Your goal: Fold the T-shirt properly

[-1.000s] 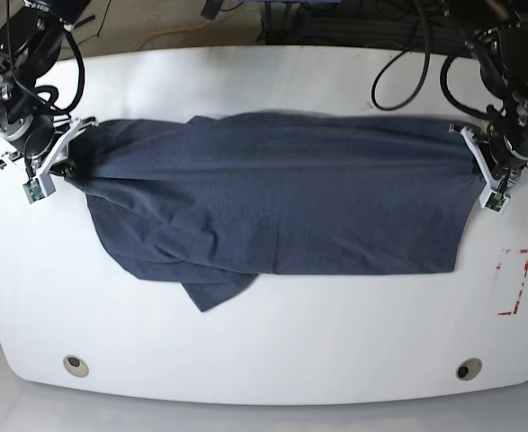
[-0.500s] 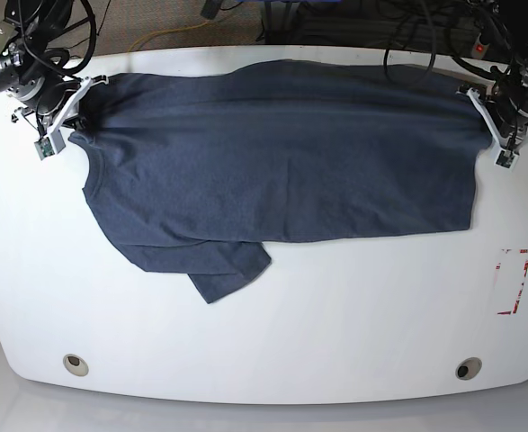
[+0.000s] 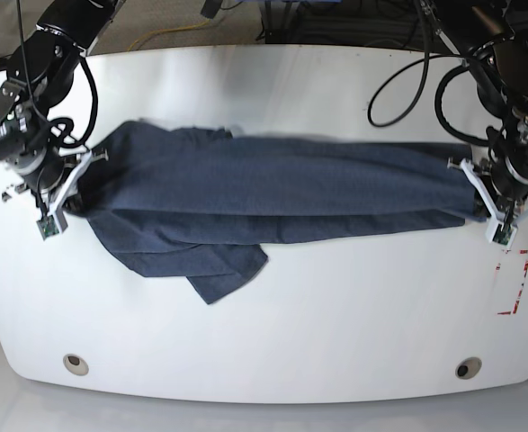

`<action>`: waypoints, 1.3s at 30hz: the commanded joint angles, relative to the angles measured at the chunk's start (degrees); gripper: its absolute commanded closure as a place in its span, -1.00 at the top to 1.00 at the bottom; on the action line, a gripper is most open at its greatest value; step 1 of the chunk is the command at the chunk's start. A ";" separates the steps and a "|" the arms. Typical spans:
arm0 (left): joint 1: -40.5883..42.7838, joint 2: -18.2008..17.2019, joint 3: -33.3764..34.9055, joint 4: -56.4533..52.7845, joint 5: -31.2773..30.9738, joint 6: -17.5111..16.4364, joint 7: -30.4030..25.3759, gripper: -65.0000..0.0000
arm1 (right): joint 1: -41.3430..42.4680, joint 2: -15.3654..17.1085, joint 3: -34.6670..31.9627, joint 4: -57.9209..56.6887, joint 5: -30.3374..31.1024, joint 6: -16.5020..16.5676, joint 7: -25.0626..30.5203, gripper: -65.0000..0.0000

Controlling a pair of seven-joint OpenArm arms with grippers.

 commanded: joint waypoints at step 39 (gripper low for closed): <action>-48.50 -11.37 12.09 -6.63 7.83 -0.06 2.17 -0.91 | 49.25 17.83 -24.33 -9.77 0.06 -0.10 -0.34 -1.00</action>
